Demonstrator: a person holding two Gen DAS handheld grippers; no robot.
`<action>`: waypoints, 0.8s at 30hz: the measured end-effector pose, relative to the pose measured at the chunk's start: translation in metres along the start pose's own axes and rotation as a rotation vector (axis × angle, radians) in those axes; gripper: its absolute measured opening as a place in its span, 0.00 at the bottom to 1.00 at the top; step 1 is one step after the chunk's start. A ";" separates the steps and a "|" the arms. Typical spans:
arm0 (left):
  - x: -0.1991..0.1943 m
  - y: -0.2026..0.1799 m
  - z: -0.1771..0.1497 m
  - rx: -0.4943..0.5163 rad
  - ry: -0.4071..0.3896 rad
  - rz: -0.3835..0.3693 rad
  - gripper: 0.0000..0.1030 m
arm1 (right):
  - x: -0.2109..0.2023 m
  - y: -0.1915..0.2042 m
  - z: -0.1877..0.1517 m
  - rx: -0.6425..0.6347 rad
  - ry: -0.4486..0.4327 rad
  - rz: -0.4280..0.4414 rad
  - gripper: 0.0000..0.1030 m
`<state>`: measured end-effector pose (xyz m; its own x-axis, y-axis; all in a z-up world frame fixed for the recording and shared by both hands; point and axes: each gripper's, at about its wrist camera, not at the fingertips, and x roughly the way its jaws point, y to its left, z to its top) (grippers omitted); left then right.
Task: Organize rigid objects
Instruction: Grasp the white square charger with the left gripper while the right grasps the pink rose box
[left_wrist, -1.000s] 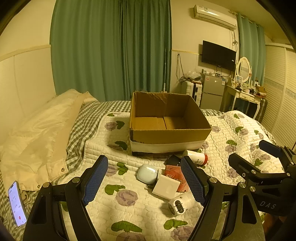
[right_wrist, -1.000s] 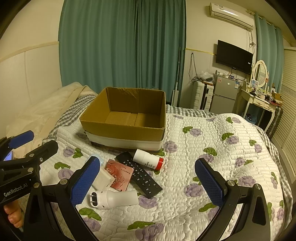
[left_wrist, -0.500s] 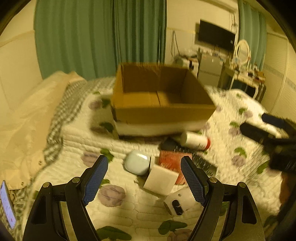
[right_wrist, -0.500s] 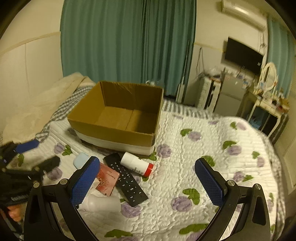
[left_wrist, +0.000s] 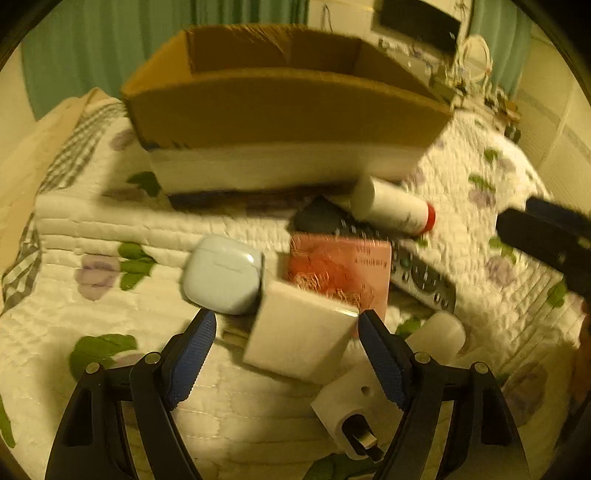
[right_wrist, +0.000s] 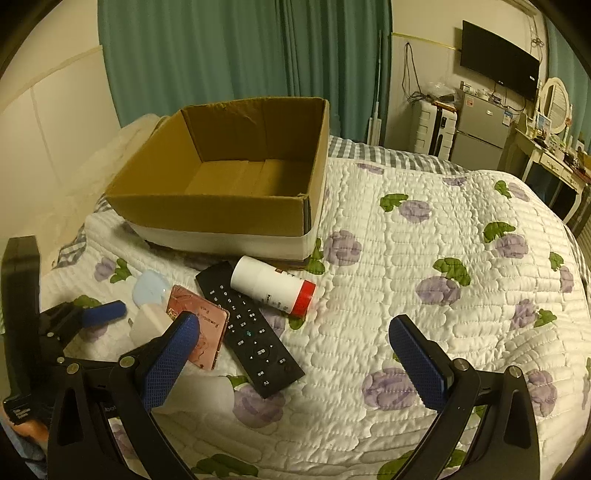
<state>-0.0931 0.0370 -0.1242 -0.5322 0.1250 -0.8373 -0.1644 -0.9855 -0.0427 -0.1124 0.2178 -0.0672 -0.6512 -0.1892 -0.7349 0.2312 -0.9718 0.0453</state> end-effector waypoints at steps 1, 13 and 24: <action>0.001 -0.002 -0.002 0.012 -0.001 0.005 0.78 | 0.001 0.002 -0.001 -0.006 0.003 -0.004 1.00; -0.032 0.016 -0.004 -0.023 -0.066 0.022 0.70 | -0.002 0.023 -0.007 -0.084 -0.001 -0.051 1.00; -0.061 0.062 0.007 -0.079 -0.156 0.166 0.70 | 0.026 0.072 -0.021 -0.116 0.120 -0.005 1.00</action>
<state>-0.0772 -0.0311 -0.0719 -0.6696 -0.0293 -0.7422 -0.0020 -0.9991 0.0412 -0.0972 0.1457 -0.0968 -0.5629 -0.1592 -0.8111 0.3141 -0.9488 -0.0317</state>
